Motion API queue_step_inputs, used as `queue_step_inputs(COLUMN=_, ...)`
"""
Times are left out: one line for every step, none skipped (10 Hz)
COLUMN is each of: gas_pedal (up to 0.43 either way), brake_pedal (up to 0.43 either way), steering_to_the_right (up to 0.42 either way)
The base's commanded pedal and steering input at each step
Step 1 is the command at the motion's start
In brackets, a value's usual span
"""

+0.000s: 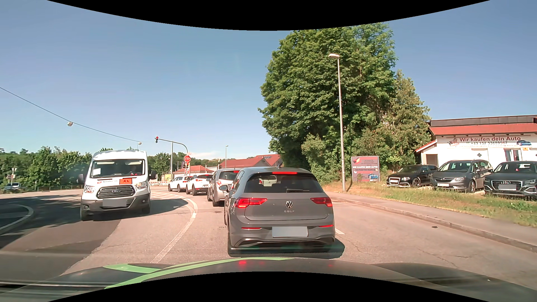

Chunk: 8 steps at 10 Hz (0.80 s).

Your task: Follow the waypoints while adhering to traffic rules and regulations

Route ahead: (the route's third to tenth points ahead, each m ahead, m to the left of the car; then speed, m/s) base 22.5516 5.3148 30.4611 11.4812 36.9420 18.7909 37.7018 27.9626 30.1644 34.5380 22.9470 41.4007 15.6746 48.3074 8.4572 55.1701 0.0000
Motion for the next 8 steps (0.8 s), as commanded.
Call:
queue_step_inputs(gas_pedal=0.0, brake_pedal=0.348, steering_to_the_right=-0.032)
queue_step_inputs(gas_pedal=0.0, brake_pedal=0.348, steering_to_the_right=-0.032)
queue_step_inputs(gas_pedal=0.0, brake_pedal=0.348, steering_to_the_right=-0.032)
queue_step_inputs(gas_pedal=0.0, brake_pedal=0.348, steering_to_the_right=-0.032)
queue_step_inputs(gas_pedal=0.0, brake_pedal=0.348, steering_to_the_right=-0.032)
queue_step_inputs(gas_pedal=0.0, brake_pedal=0.348, steering_to_the_right=-0.032)
queue_step_inputs(gas_pedal=0.0, brake_pedal=0.354, steering_to_the_right=-0.032)
queue_step_inputs(gas_pedal=0.0, brake_pedal=0.348, steering_to_the_right=-0.032)
